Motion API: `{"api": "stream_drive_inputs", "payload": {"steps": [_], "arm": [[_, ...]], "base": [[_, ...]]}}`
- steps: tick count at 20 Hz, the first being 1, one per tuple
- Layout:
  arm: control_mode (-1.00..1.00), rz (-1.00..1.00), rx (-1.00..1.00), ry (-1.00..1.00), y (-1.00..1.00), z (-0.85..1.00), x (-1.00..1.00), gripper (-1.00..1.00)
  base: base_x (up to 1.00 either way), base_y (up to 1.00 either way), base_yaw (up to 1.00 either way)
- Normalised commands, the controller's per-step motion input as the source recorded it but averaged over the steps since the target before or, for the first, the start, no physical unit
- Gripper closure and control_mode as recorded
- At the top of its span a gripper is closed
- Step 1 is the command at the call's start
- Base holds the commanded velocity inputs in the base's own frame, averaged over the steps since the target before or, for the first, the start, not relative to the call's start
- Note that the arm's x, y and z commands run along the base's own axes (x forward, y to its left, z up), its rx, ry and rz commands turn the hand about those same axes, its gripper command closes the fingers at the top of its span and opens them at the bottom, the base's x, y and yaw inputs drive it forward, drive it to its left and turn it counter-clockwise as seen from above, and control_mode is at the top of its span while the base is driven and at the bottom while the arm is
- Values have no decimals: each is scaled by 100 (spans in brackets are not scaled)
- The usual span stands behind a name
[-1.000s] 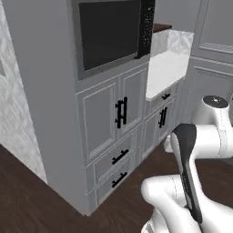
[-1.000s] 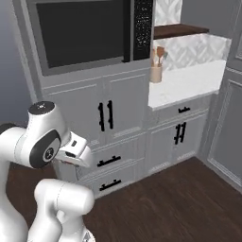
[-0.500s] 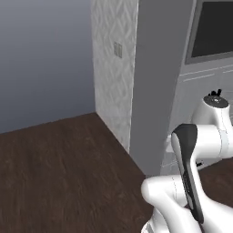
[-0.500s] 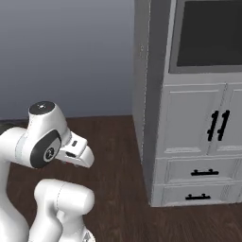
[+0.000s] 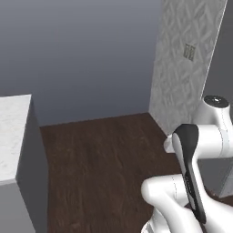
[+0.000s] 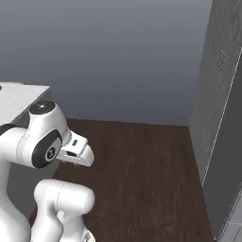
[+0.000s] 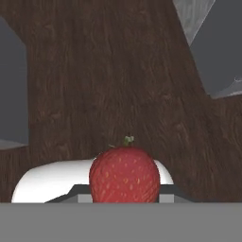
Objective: Take the strawberry from the fridge and place it on top of the pancake, located on the dining counter.
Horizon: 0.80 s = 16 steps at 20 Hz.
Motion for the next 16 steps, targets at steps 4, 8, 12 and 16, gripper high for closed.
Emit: {"api": "stream_drive_inputs", "payload": {"steps": [4,8,12,16], "arm": [[100,0,0,0,0,0,0,100],[100,0,0,0,0,0,0,100],[100,0,0,0,0,0,0,100],[100,0,0,0,0,0,0,100]], "base": [[100,76,10],[100,36,11],[100,-15,14],[100,-18,19]]}}
